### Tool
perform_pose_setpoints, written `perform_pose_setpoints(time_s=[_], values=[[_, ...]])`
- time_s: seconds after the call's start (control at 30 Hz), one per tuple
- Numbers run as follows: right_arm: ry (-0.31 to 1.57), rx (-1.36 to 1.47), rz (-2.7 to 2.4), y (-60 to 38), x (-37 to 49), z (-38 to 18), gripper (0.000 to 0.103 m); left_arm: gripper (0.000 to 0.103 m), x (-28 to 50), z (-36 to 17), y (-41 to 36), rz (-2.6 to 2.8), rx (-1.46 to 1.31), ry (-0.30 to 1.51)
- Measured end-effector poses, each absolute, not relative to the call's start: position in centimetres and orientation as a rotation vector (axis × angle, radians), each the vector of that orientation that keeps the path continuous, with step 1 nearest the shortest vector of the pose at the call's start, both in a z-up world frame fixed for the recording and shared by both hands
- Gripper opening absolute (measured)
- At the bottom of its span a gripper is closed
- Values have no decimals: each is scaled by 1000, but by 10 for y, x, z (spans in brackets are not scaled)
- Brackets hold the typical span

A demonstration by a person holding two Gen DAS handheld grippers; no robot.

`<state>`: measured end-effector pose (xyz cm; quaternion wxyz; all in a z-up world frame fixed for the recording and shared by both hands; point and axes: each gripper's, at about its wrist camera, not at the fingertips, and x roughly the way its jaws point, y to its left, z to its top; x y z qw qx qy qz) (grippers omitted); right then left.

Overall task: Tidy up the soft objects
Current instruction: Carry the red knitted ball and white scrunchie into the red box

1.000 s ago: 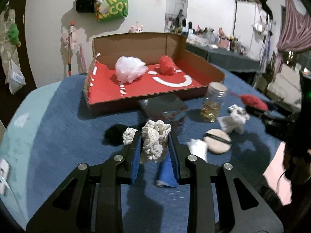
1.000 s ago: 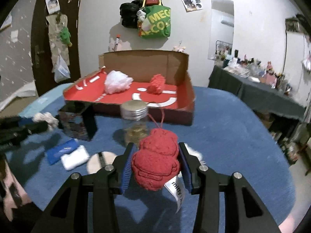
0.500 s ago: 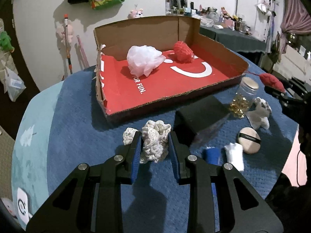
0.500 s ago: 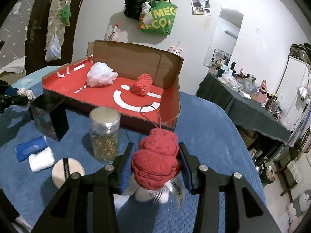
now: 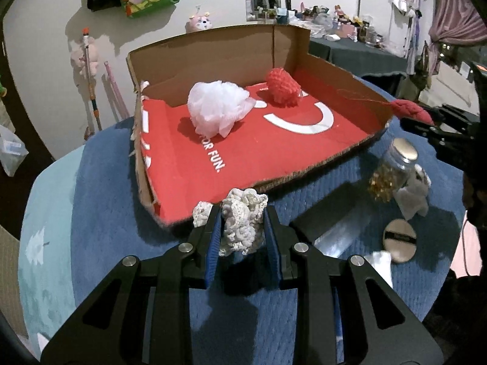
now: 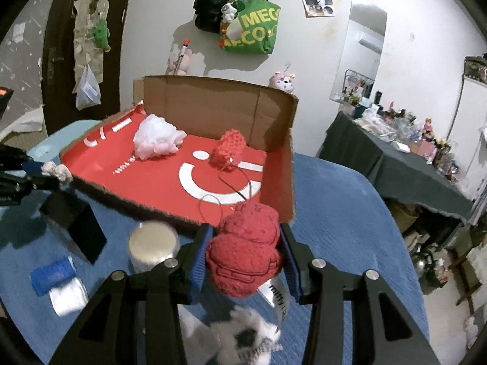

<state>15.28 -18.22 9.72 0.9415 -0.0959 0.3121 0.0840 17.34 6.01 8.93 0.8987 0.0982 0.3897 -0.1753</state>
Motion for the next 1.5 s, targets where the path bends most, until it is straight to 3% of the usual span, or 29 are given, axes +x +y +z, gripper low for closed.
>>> perform_pose_setpoints(time_s=[0.3, 0.73, 1.5], values=[[697, -94, 278, -178, 204, 105, 46, 26, 207, 100, 54, -381, 184, 797], [883, -233, 261, -157, 281, 77, 46, 26, 266, 81, 43, -347, 232, 899], [924, -497, 219, -132, 294, 50, 47, 23, 287, 57, 43, -339, 268, 947]])
